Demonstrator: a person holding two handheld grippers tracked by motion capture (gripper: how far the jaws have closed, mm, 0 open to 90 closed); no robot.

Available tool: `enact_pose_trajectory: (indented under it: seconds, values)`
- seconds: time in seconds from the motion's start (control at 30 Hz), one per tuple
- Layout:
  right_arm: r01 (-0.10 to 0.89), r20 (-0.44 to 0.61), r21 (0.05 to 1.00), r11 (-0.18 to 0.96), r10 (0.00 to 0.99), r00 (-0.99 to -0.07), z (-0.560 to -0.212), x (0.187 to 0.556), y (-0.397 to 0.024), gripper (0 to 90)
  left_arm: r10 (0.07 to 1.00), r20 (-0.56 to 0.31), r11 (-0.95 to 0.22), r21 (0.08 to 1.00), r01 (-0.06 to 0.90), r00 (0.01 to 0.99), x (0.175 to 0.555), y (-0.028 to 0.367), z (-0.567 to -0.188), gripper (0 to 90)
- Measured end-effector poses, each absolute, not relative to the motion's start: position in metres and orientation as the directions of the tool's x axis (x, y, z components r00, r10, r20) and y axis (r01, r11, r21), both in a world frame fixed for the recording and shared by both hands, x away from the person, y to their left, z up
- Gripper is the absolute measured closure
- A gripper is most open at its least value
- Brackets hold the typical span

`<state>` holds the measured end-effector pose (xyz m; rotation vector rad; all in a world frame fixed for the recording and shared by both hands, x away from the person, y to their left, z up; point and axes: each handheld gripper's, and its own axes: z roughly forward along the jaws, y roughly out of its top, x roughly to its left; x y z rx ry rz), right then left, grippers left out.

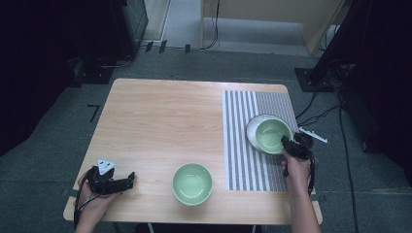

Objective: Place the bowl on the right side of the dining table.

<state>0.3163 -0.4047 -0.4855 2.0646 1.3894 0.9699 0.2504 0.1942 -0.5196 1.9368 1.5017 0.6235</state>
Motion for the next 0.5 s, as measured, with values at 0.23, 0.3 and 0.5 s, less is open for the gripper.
enact_pose_trajectory:
  seconds: [0.23, 0.3, 0.5]
  values:
    - [0.589, 0.322, 0.7, -0.404, 0.915, 0.244, -0.4884, 0.3185, -0.4079, 84.3, 0.969, 0.002, -0.177, 0.707, 0.685, 0.249, 0.2504, 0.1942, -0.5196, 0.0]
    - [0.583, 0.333, 0.698, -0.415, 0.91, 0.249, -0.4899, 0.3195, -0.4091, 84.0, 0.969, 0.002, -0.177, 0.707, 0.685, 0.249, 0.2504, 0.1942, -0.5196, 0.0]
    - [0.581, 0.34, 0.697, -0.42, 0.907, 0.249, -0.4913, 0.3208, -0.41, 83.6, 0.969, 0.002, -0.177, 0.707, 0.685, 0.249, 0.2504, 0.1942, -0.5196, 0.0]
